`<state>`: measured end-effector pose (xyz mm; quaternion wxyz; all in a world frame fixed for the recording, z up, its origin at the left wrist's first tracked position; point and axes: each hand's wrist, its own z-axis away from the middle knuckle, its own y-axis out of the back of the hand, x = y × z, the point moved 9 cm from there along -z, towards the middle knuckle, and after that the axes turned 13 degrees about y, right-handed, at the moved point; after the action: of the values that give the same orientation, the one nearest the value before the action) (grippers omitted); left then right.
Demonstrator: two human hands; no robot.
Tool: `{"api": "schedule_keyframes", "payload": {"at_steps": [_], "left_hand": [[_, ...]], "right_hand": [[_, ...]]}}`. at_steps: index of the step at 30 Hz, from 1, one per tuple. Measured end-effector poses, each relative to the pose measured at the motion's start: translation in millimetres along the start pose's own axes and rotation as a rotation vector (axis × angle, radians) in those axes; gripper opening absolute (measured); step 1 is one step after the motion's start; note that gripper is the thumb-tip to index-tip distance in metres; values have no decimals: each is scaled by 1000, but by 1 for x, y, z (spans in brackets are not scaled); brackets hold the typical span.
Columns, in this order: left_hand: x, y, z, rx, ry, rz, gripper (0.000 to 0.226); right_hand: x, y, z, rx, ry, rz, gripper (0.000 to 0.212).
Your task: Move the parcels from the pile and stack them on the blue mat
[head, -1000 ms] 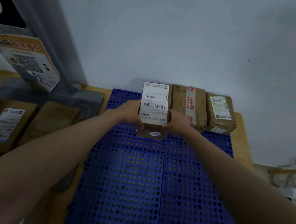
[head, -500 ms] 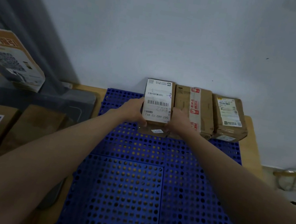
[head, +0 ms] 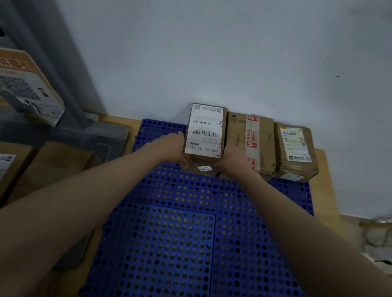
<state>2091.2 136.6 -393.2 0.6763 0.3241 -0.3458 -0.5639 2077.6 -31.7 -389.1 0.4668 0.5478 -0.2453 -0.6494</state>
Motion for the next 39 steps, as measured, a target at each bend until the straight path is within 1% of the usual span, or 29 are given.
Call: {"api": "schedule_keyframes", "payload": {"at_steps": [3, 4, 7, 9, 13, 16, 19, 23, 25, 28, 33, 39], "left_hand": [[-7, 1, 28, 11, 15, -128, 78], [-9, 2, 38, 1, 17, -157, 72], [-14, 6, 69, -35, 14, -200, 71], [-18, 13, 91, -42, 8, -209, 71], [-29, 29, 138, -39, 9, -232, 73], [-40, 39, 170, -34, -1, -213, 76], [-57, 48, 201, -20, -7, -214, 76], [-90, 60, 239, 24, -6, -266, 71], [-110, 64, 257, 43, -5, -258, 68], [-140, 73, 285, 68, 14, -242, 71], [-183, 82, 326, 96, 15, -263, 57], [-228, 87, 365, 99, 3, -235, 62]], "right_hand": [[-10, 9, 22, -34, 41, 23, 66], [-15, 11, 31, -57, 58, 34, 63], [-32, 15, 60, -149, 103, 68, 58], [-42, 17, 80, -220, 101, 107, 58], [-70, 22, 117, -328, 114, 155, 71], [-99, 30, 141, -329, 144, 179, 68], [-130, 37, 166, -318, 158, 185, 69], [-169, 41, 197, -287, 159, 147, 54], [-189, 38, 212, -282, 163, 141, 57], [-218, 32, 230, -260, 186, 152, 59], [-266, 16, 257, -218, 211, 178, 61], [-317, -2, 284, -185, 263, 237, 51]]}}
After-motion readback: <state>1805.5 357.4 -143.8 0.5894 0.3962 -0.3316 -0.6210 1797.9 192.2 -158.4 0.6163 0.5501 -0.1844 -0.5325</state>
